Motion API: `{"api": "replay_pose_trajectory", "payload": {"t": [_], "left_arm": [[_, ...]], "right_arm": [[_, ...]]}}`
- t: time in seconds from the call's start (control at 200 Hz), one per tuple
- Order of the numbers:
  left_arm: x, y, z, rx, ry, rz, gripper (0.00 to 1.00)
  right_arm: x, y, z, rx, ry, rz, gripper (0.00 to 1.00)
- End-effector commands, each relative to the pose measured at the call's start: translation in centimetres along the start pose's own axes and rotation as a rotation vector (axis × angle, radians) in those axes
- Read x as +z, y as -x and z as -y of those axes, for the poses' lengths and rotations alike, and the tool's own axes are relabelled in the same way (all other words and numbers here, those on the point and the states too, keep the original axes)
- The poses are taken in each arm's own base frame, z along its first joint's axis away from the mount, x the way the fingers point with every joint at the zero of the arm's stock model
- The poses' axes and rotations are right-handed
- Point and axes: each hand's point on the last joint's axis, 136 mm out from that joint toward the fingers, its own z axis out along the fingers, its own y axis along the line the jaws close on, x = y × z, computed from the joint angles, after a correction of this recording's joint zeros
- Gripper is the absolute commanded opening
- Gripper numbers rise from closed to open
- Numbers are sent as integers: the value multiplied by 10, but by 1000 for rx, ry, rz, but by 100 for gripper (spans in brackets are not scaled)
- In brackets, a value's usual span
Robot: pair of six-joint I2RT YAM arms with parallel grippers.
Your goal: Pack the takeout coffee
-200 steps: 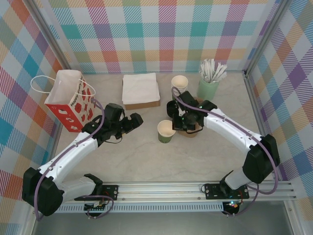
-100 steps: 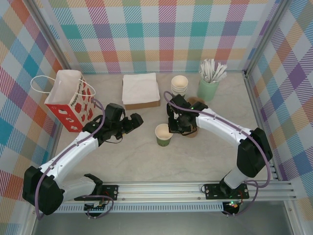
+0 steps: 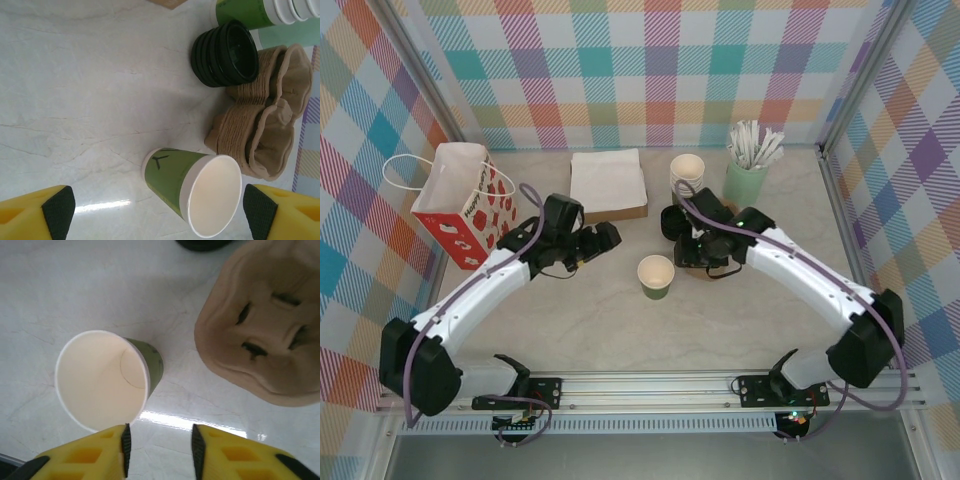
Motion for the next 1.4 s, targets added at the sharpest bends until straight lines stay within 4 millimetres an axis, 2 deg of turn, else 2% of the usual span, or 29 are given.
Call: {"api": "replay_pose_trajectory", "payload": {"t": [0.0, 0.13, 0.24, 0.36, 0.565, 0.74, 0.895, 1.115, 1.395], "left_arm": [[7, 0, 19, 43, -34, -57, 85], [27, 5, 37, 78, -29, -99, 81], [47, 10, 49, 85, -9, -117, 76], [71, 16, 63, 87, 6, -140, 68], [113, 20, 81, 107, 58, -185, 63], [142, 26, 85, 142, 136, -194, 60], [164, 32, 85, 165, 182, -206, 55], [181, 39, 83, 182, 224, -208, 51], [192, 44, 83, 189, 245, -206, 46]], "right_arm": [[-41, 16, 6, -32, -29, 112, 45], [-68, 24, 8, -26, -9, 194, 56], [-81, 23, 15, 9, -6, 250, 66], [-84, 15, 27, 51, -14, 286, 81], [-80, -13, 50, 131, -34, 276, 99], [-72, -37, 68, 189, -63, 239, 100], [-69, -49, 77, 225, -70, 229, 99], [-69, -52, 86, 238, -101, 242, 98], [-69, -51, 88, 233, -116, 249, 98]]}}
